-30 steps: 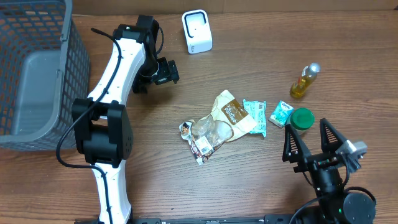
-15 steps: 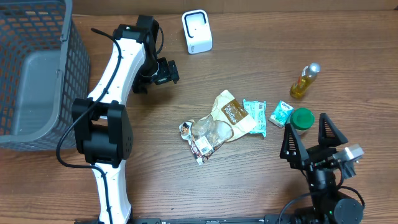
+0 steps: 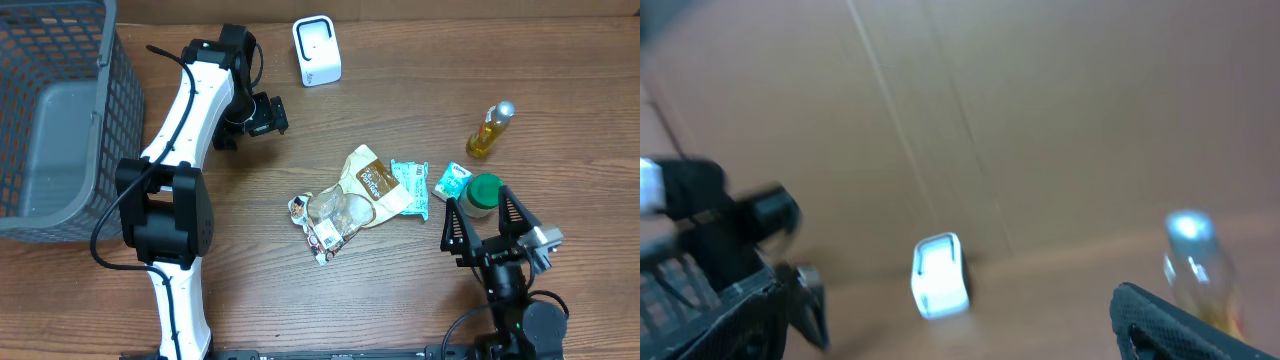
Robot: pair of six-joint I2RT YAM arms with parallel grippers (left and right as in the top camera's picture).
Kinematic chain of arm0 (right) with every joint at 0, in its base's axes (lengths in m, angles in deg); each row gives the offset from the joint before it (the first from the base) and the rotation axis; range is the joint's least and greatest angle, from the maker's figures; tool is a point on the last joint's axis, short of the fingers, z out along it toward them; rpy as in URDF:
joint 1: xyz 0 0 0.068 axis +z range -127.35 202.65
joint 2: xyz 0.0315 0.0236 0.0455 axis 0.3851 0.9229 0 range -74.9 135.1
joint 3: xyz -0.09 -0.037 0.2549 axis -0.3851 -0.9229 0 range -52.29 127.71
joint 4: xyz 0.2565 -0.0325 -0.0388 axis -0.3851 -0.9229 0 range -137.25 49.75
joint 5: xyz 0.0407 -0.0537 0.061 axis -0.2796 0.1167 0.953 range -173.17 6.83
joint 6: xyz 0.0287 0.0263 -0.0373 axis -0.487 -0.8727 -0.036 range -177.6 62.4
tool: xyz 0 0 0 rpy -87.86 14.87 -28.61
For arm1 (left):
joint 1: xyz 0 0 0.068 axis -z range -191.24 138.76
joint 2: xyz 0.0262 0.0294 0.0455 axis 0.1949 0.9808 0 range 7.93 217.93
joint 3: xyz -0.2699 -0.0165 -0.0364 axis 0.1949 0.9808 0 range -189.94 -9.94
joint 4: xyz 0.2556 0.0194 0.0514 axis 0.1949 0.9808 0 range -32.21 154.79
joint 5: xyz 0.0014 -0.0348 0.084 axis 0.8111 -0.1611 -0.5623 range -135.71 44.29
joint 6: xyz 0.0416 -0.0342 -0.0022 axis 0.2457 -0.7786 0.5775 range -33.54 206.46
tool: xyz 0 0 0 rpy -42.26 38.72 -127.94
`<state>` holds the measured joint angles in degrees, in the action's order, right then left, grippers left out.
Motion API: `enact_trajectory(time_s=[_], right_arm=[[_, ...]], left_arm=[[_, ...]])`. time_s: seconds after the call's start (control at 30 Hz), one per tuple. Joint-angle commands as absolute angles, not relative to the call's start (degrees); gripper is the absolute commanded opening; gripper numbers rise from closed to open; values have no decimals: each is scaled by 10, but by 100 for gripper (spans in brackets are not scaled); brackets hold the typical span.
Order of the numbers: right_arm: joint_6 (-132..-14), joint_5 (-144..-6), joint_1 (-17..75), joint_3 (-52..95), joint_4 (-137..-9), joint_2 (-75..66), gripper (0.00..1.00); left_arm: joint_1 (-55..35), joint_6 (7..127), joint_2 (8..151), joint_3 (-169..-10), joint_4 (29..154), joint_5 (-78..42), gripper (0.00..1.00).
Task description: Scan the item barcode
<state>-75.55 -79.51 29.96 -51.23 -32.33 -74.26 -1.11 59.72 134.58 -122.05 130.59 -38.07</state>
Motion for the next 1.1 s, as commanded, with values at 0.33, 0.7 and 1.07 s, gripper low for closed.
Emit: enact_trajectory(time_s=[0.33,0.7,1.07], right_arm=[[-662,-801,293,-518,-449,-747,100],[-598,-809,293,-518,-450,-747,100],[-599,-809,293,-518,-449,-747,100]], left_arm=[[-6,606,1334,-1229,1305,-387,100],[-6,606,1334,-1229,1305,-387,100],[-6,606,1334,-1229,1305,-387,100]])
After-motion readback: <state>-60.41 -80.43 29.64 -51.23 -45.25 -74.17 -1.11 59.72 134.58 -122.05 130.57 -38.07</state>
